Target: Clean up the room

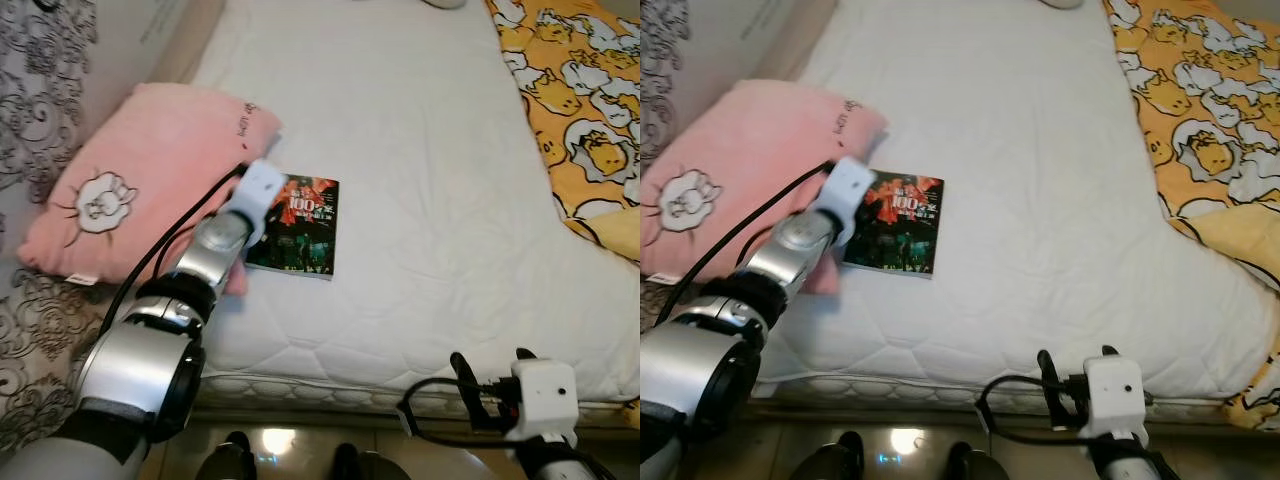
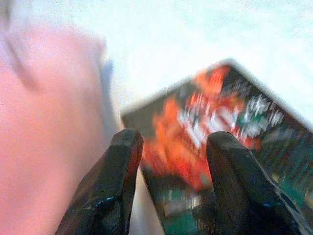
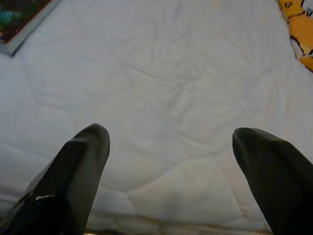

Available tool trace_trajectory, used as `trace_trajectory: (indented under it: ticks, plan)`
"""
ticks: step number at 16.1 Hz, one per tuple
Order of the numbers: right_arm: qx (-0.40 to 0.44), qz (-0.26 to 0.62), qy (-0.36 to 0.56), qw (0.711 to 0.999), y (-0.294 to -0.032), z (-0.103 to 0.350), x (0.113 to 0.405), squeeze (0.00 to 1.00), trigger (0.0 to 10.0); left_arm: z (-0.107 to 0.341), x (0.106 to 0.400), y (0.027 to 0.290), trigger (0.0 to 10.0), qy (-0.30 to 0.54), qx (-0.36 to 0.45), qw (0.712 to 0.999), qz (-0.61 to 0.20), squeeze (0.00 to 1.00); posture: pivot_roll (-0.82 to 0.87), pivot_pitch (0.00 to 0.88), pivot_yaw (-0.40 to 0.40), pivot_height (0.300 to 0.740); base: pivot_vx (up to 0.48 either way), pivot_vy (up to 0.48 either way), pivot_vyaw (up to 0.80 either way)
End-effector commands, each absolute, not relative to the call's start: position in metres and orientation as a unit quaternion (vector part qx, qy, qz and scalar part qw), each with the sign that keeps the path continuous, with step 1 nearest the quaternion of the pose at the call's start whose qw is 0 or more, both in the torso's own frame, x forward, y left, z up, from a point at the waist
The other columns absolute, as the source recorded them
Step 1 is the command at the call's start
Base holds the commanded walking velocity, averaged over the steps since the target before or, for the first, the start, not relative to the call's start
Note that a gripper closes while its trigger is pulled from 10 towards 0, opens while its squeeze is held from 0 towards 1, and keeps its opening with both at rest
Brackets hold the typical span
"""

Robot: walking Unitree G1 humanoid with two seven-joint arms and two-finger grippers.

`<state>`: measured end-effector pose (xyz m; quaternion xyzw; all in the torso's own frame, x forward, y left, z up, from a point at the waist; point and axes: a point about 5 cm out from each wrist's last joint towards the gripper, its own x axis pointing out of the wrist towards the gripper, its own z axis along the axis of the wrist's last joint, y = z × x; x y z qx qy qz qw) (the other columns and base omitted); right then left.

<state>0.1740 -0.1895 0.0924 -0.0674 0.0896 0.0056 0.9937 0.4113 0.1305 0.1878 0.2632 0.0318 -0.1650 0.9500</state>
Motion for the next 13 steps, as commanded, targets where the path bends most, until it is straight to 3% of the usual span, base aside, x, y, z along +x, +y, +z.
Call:
trace_trajectory:
  ticks: [1,3,5,6,7,10,11,12,13]
  plan:
    - [-0.071,-0.003,0.099,0.993,-0.192,0.086,0.173,0.00,10.0,0.203,0.413,0.112,10.0,-0.014,0.298,0.935,-0.193,1.00,-0.04,0.185,-0.075,0.740,0.000,0.000,0.00]
    - [-0.067,-0.001,0.091,0.994,-0.188,0.083,0.181,0.00,10.0,0.213,0.412,0.096,10.0,-0.052,0.343,0.913,-0.212,1.00,-0.02,0.143,-0.059,0.740,0.000,0.000,0.00]
    - [-0.057,-0.005,0.054,0.997,-0.182,0.088,0.206,0.00,10.0,0.204,0.402,0.064,10.0,-0.046,0.166,0.945,-0.278,1.00,0.02,0.042,-0.017,0.740,0.000,0.000,0.00]
    - [-0.052,-0.021,0.026,0.998,-0.184,0.095,0.222,0.00,10.0,0.188,0.391,0.058,10.0,-0.041,0.066,0.956,-0.282,0.10,0.02,0.004,-0.001,0.740,0.000,0.000,0.00]
    - [-0.046,-0.037,0.008,0.998,-0.187,0.100,0.230,0.00,10.0,0.176,0.383,0.060,10.0,-0.051,0.016,0.962,-0.268,0.00,0.04,0.000,0.008,0.740,0.000,0.000,0.00]
    - [-0.033,-0.110,-0.032,0.993,-0.204,0.110,0.243,0.00,10.0,0.135,0.348,0.089,10.0,-0.060,-0.032,0.980,-0.185,0.00,0.07,0.000,0.017,0.740,0.000,0.000,0.00]
    - [-0.011,-0.161,-0.013,0.987,-0.213,0.100,0.241,0.00,10.0,0.126,0.333,0.115,10.0,-0.089,-0.038,0.985,-0.140,0.00,0.09,0.000,0.013,0.740,0.000,0.000,0.00]
    - [0.000,-0.173,-0.003,0.985,-0.215,0.096,0.241,0.00,10.0,0.124,0.329,0.124,10.0,-0.098,-0.049,0.986,-0.129,0.00,0.10,0.000,0.008,0.740,0.000,0.000,0.00]
    - [0.008,-0.163,0.019,0.986,-0.213,0.084,0.240,0.00,10.0,0.104,0.323,0.141,10.0,-0.063,-0.023,0.993,-0.102,0.00,0.10,0.000,-0.004,0.740,0.270,-0.394,0.00]
